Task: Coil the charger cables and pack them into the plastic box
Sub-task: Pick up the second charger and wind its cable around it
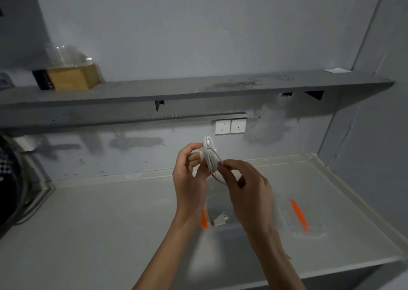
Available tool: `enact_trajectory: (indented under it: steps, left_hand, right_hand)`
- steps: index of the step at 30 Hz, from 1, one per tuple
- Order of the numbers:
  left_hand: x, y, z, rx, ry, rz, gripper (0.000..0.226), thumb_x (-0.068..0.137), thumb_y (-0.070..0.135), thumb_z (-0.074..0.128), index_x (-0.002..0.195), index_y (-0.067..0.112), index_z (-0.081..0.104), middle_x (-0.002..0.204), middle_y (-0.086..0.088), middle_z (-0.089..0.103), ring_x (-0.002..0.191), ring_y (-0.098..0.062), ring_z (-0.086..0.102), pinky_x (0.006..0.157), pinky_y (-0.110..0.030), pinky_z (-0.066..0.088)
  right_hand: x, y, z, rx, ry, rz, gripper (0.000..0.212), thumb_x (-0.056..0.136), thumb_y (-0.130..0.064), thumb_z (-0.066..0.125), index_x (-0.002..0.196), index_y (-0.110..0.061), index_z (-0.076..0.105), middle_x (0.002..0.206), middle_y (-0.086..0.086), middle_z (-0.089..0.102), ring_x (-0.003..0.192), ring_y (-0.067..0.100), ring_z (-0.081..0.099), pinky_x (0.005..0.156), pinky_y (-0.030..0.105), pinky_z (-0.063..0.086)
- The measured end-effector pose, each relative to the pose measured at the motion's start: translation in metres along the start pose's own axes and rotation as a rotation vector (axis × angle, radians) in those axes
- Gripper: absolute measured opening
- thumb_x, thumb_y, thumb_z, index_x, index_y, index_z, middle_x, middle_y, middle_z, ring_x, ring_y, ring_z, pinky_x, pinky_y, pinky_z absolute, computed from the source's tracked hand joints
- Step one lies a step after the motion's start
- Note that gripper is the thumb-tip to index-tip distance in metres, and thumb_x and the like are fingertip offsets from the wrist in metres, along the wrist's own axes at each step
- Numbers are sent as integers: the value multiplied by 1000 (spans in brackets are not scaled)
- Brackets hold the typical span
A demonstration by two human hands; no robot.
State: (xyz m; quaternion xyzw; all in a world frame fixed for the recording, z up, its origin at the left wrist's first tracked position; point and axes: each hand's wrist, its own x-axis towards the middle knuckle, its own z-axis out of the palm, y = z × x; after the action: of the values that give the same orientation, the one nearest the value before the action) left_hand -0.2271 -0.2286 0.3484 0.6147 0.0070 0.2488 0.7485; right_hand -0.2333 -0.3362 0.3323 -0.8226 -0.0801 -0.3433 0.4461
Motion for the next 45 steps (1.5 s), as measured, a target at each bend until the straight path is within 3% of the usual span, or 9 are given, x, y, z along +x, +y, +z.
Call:
enact_trajectory:
  steps: [5, 12, 16, 20, 27, 33, 38, 42, 45]
  left_hand:
    - [-3, 9, 2, -185, 29, -203, 38, 86, -15, 46, 111, 10, 60, 74, -5, 71, 70, -18, 68, 68, -32, 60]
    - [-10, 13, 9, -229, 64, -354, 39, 88, -11, 45, 114, 16, 58, 97, -17, 67, 66, -15, 67, 57, -26, 54]
    - [-14, 13, 19, -310, 77, -402, 39, 88, -11, 45, 116, 16, 52, 101, -15, 65, 72, -20, 67, 64, -32, 52]
    - [-16, 12, 21, -255, -12, -305, 37, 91, -9, 46, 118, 16, 51, 92, -9, 66, 74, -18, 66, 66, -32, 52]
    - [-7, 21, 7, -50, -274, -162, 40, 92, -7, 51, 122, 19, 57, 95, -16, 68, 84, -26, 70, 71, -30, 57]
    - [-11, 20, 24, -55, -138, -67, 32, 92, -6, 51, 109, 18, 63, 97, -19, 66, 88, -35, 68, 72, -38, 58]
    - [-12, 17, 33, -232, -25, -186, 38, 88, -14, 44, 110, 11, 61, 86, -9, 67, 78, -30, 66, 68, -39, 53]
    - [-14, 13, 39, -288, 60, -149, 36, 89, -13, 47, 107, 14, 62, 83, -4, 68, 79, -27, 63, 69, -38, 49]
    - [-16, 10, 42, -382, 100, -145, 35, 92, -11, 47, 104, 19, 62, 89, -7, 68, 94, -51, 62, 79, -48, 51]
  right_hand:
    - [-10, 1, 8, 48, 81, -66, 8, 86, -20, 71, 93, -22, 71, 88, -12, 70, 60, 3, 54, 54, 8, 39]
    - [-20, 11, 14, 50, 0, -44, 22, 78, -33, 74, 92, -27, 59, 97, -18, 61, 58, -1, 50, 53, 16, 42]
    - [-19, 19, 14, 19, 47, -48, 21, 78, -27, 76, 91, -26, 60, 96, -15, 66, 58, 2, 49, 51, 12, 41]
    - [-8, 23, 5, 89, -2, -28, 21, 77, -30, 76, 84, -24, 57, 85, -13, 60, 57, 5, 49, 48, 28, 47]
    - [16, 21, -27, 154, -188, -219, 23, 76, -24, 79, 73, -16, 57, 79, -11, 55, 50, 16, 48, 46, 19, 36]
    - [11, 19, -18, 164, -21, -197, 24, 73, -18, 82, 69, -15, 59, 80, -9, 60, 51, 12, 48, 49, 17, 35]
    - [10, 18, -14, 87, 35, -219, 20, 76, -23, 79, 74, -21, 59, 85, -14, 63, 53, 9, 55, 45, 32, 47]
    - [1, 17, -5, 96, 96, -143, 16, 78, -22, 78, 78, -16, 63, 86, -9, 66, 57, 11, 59, 48, 37, 51]
    - [-6, 13, 1, 146, 145, -80, 11, 78, -18, 78, 80, -11, 69, 86, -6, 69, 65, 9, 63, 55, 29, 53]
